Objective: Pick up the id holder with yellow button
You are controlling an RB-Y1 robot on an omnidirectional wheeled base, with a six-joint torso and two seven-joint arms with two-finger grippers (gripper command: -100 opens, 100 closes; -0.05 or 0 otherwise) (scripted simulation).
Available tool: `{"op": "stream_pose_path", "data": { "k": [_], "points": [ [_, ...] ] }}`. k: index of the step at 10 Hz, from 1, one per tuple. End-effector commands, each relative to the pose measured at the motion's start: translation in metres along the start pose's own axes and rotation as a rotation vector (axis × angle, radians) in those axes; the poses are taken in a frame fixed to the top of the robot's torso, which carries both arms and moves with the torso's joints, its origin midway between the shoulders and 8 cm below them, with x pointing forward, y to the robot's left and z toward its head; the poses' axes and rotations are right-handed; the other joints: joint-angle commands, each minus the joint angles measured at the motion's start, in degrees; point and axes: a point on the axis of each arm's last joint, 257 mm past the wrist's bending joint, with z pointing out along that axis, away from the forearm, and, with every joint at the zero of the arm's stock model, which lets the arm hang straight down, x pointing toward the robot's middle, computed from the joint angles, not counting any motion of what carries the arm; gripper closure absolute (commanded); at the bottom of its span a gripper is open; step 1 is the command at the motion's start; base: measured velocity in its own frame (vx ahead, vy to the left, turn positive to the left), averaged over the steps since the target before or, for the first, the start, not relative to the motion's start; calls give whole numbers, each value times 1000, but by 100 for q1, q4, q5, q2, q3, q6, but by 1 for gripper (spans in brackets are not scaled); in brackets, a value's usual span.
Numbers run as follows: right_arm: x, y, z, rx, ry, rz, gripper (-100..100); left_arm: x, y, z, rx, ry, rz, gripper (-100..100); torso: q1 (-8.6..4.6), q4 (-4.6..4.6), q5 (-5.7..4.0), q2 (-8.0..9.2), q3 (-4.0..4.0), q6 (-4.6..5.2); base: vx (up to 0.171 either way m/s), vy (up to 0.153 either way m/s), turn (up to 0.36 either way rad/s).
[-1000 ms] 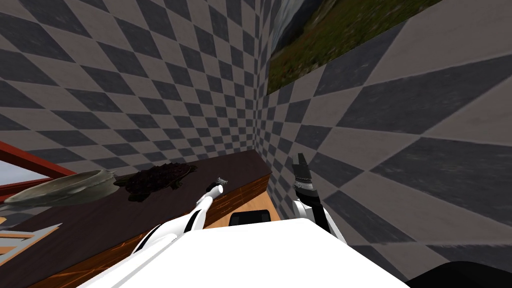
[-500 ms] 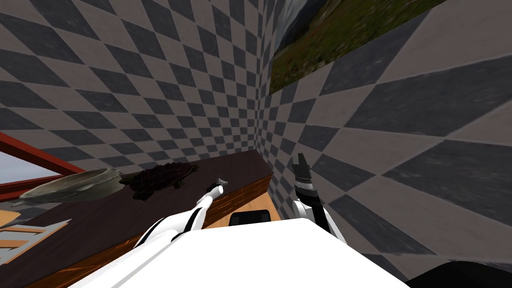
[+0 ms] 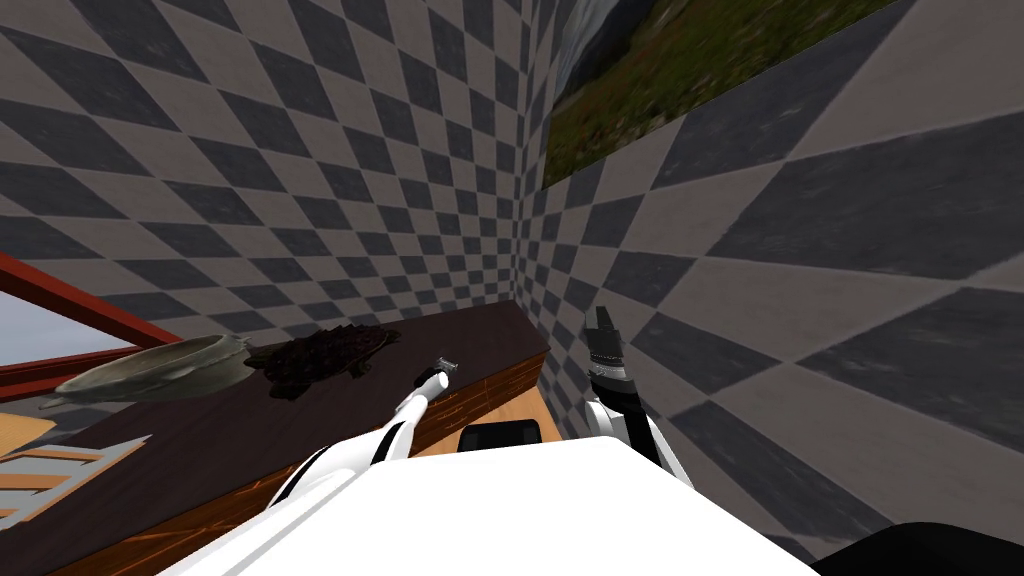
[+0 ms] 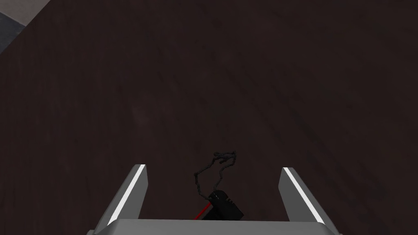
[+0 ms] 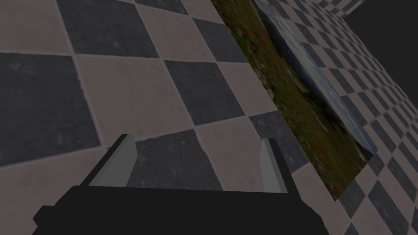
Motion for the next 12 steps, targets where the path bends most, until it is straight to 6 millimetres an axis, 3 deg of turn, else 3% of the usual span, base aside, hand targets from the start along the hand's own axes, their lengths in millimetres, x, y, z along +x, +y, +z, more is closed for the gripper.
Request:
{"op": "stream_pose_path", "data": {
  "k": [1,5,9,10,12],
  "points": [
    [0,0,0,0,0,0,0,1,2,-1,0,3,4,-100,0,0,0,0,0,0,39,15,20],
    [0,0,0,0,0,0,0,2,23,-6,-17,16,21,-100,-2,-2,0,-7,-4,0,51,15,66],
    [0,0,0,0,0,0,0,2,30,-8,-23,19,26,-100,-2,-1,0,-1,-1,1,31,8,29],
    [0,0,0,0,0,0,0,2,30,-8,-23,20,28,100,-7,2,-1,10,5,2,0,0,0],
    [0,0,0,0,0,0,0,3,30,-8,-23,21,31,100,-2,-1,5,8,2,1,0,0,0]
  ]
}}
